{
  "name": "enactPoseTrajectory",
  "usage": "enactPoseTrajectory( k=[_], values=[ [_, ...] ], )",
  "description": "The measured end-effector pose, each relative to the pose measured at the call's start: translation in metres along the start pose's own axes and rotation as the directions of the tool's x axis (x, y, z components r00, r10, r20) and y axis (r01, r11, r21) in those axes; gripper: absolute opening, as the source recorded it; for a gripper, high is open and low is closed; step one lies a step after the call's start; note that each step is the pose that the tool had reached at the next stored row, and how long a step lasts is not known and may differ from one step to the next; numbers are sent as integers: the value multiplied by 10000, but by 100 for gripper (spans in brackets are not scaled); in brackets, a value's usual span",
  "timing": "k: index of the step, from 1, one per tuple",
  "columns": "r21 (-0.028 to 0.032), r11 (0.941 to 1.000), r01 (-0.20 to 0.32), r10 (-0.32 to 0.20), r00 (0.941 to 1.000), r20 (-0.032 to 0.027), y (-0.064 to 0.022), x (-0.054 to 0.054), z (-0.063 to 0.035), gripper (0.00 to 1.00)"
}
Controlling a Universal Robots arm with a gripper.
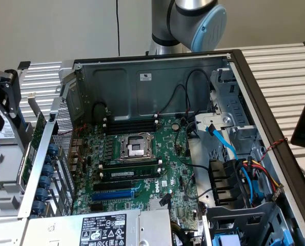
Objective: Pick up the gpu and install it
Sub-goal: 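Pick up the gpu and move the gpu toward the slot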
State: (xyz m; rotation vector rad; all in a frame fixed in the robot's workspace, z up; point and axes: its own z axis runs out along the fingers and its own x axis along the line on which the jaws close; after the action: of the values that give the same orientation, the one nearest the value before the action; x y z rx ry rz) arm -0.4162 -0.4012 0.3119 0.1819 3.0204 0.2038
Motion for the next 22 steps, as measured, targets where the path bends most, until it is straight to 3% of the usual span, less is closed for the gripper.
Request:
enactPoseTrajectory(
  k=[8,15,19,22],
  values=[
    [191,9997,-146,145,9999,85,-12,15,80,45],
    [136,9997,-197,193,9993,306,-22,22,148,45],
    [129,9996,-236,231,9990,370,-44,31,211,45],
    [93,9996,-262,258,9990,375,-62,38,256,45]
  ],
)
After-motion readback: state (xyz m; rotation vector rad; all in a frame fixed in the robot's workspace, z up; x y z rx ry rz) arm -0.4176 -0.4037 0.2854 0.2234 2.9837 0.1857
